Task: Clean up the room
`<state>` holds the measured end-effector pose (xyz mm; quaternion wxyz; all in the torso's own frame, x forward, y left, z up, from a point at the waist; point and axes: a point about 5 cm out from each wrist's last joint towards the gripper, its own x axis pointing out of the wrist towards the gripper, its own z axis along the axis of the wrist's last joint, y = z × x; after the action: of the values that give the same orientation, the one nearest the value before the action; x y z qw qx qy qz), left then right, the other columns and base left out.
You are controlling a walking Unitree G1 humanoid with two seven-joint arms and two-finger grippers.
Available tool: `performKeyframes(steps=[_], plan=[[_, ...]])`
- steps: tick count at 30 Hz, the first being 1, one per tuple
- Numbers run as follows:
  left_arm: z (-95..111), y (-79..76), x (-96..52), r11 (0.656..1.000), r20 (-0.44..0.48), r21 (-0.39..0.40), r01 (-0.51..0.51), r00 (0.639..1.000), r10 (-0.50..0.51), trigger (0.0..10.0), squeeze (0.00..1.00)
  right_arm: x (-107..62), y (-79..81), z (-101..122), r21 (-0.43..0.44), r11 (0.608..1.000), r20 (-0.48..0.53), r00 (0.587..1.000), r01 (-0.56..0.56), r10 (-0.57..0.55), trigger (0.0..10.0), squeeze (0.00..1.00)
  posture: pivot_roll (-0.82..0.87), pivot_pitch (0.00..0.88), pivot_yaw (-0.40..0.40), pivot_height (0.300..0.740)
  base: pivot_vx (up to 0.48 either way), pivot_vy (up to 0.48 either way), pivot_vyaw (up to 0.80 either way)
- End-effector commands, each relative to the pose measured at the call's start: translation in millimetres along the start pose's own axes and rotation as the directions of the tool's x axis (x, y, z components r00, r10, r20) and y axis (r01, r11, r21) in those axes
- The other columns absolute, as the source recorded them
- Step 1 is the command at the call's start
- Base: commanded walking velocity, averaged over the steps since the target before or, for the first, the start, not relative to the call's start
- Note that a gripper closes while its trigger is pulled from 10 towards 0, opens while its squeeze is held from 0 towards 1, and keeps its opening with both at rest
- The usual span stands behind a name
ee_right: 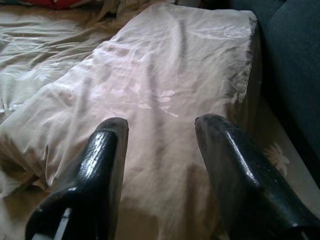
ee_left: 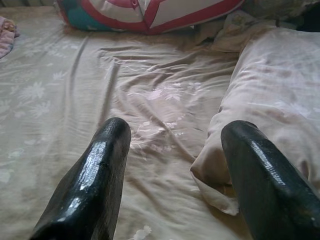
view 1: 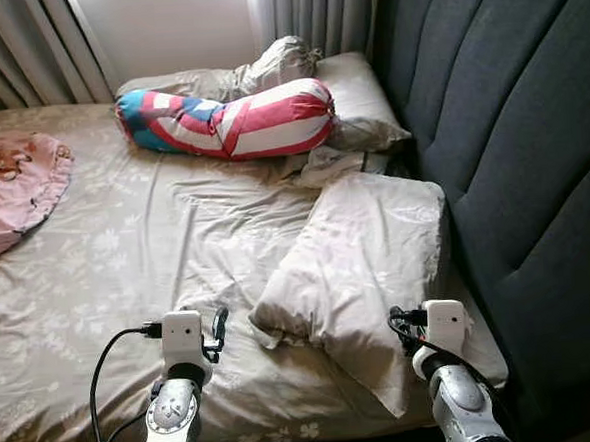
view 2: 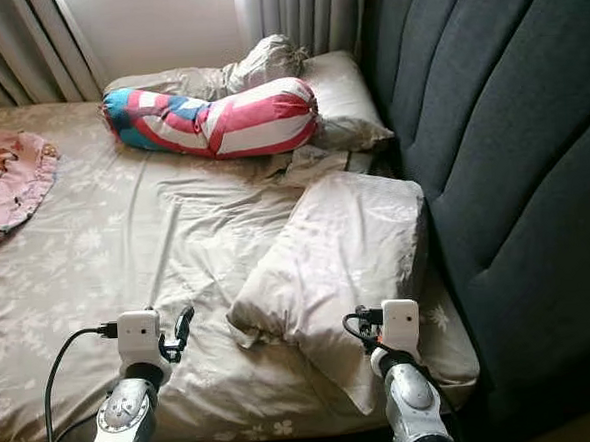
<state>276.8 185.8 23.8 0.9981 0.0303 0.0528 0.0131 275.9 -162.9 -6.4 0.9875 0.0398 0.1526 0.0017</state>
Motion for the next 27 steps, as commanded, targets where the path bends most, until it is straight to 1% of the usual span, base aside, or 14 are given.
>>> performKeyframes(steps=[1,6,9,13,14,16,27], plan=[[3.0,0.5,2.6,1.0,0.003,-0.013,-0.002,1.0,0.002,10.0,0.0,2.7,0.6,6.9,0.002,1.0,0.032,1.0,0.001,-0.001,10.0,0.0,-0.14,0.017,-0.039,0.677,0.0,0.0,0.0],[3.7,0.0,3.5,1.0,0.003,-0.013,0.001,1.0,0.0,10.0,0.0,3.7,1.6,9.1,-0.003,1.0,0.04,0.999,0.002,-0.002,10.0,0.0,-0.14,0.018,-0.04,0.677,0.0,0.0,0.0],[3.8,-0.4,3.8,1.0,0.003,-0.012,0.002,1.0,-0.002,10.0,0.0,4.8,2.3,8.1,-0.011,1.0,0.017,1.0,0.004,-0.004,10.0,0.0,-0.14,0.019,-0.04,0.677,0.0,0.0,0.0],[4.3,-0.5,4.4,1.0,0.003,-0.011,0.003,1.0,-0.002,10.0,0.0,5.4,4.0,9.2,-0.012,1.0,0.022,1.0,0.002,-0.002,10.0,0.0,-0.14,0.019,-0.04,0.652,0.0,0.0,0.0],[4.4,-0.8,4.4,1.0,0.003,-0.011,0.003,1.0,-0.003,10.0,0.0,5.0,4.1,11.1,0.002,1.0,0.046,0.999,0.003,-0.003,10.0,0.0,-0.14,0.018,-0.04,0.652,0.0,0.0,0.0],[4.4,-0.8,4.5,1.0,0.003,-0.01,0.004,1.0,-0.004,10.0,0.0,4.8,4.1,11.7,0.008,1.0,0.054,0.999,0.004,-0.004,10.0,0.0,-0.14,0.018,-0.04,0.652,0.0,0.0,0.0],[5.4,-1.5,5.4,1.0,0.005,-0.014,0.005,1.0,-0.005,10.0,0.0,5.0,5.1,12.8,0.006,1.0,0.06,0.998,0.001,-0.001,10.0,0.0,-0.14,0.017,-0.04,0.652,0.0,0.0,0.0]])
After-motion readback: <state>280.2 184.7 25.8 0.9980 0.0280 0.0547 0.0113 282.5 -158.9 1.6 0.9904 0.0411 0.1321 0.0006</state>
